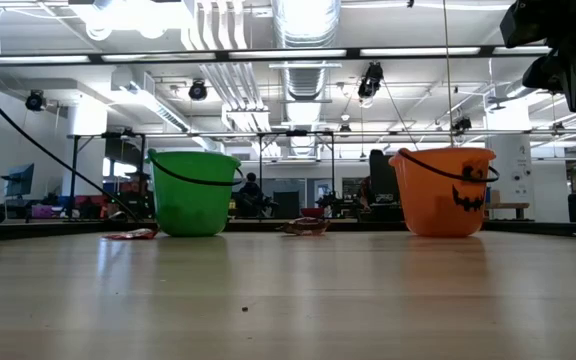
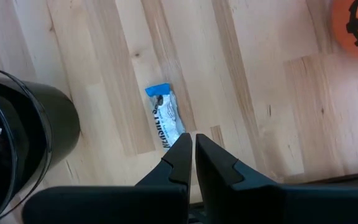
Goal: Sort candy
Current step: Put the white candy into the green bucket
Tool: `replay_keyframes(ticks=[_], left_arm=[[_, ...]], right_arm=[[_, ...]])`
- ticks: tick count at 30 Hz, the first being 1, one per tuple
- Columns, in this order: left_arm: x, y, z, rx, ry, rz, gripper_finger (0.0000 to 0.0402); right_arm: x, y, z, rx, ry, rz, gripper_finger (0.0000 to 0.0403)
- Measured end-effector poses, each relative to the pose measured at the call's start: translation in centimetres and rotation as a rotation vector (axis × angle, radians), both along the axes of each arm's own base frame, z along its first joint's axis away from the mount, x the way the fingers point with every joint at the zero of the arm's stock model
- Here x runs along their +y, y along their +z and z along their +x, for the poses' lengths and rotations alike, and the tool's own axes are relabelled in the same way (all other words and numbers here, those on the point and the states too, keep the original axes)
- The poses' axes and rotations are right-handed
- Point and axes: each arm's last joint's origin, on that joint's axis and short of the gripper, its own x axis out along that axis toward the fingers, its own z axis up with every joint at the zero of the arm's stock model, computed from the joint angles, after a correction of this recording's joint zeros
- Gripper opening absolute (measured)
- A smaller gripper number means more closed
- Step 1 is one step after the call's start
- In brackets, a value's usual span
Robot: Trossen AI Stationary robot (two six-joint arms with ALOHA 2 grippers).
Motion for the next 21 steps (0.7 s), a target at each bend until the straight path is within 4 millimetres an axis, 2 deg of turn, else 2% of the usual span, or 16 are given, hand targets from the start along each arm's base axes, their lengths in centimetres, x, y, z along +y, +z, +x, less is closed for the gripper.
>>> replay_keyframes(ticks=[14,21], left_arm=[[0.3,0.6,1.3,-0.104,0.001,0.021,0.0001],[0.4,-0.1,1.7,-0.051,0.001,0.009,0.0001]], right_arm=[[0.0,0.0,0.0,-0.004,0.001,0.0,0.0013],[0.0,0.0,0.0,-0.005,0.001,0.0,0.0013]])
